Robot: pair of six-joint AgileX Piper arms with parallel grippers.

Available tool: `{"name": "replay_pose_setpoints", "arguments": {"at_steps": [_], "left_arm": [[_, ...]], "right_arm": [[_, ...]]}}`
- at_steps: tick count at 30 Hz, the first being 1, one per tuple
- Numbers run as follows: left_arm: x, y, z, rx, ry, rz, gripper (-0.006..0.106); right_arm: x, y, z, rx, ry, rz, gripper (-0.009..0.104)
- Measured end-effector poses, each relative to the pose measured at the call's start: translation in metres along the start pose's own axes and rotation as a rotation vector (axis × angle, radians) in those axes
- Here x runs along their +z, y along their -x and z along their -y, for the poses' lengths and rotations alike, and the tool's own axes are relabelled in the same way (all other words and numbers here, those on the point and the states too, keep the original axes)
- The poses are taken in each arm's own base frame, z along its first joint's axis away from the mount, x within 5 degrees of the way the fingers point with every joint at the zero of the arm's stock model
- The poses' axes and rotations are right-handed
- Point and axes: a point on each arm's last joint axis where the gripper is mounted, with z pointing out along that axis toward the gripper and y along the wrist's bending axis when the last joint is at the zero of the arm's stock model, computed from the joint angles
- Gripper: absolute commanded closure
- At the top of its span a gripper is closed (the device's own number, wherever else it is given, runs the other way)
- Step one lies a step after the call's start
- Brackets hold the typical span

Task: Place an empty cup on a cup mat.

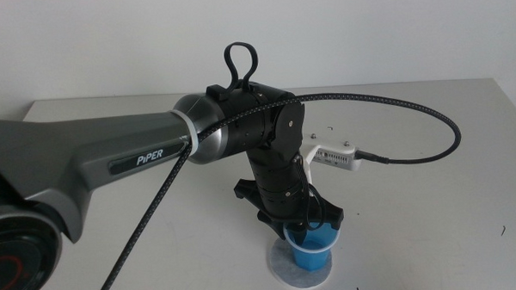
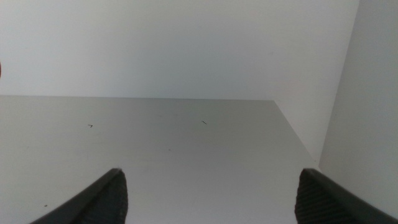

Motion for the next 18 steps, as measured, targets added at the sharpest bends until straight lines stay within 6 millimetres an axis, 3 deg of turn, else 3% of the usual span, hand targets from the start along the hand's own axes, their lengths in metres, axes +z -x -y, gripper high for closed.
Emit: {"name": "replay_pose_setpoints", "arguments": {"at_steps": [6,13,18], "left_arm": [[-0.013,-0.001,0.001,0.013,0.008,0.018,0.033],[-0.063,-0.006,0.004,0.062,0.022,0.123,0.011],[-0.113,-0.015,0.000,0.119,0.033,0.216,0.009]], "right_arm": [[0.000,0.000,0.000,0.000,0.000,0.000,0.001],[0.000,0.000,0.000,0.000,0.000,0.000,0.001],[0.000,0.000,0.000,0.000,0.000,0.000,0.001]]}}
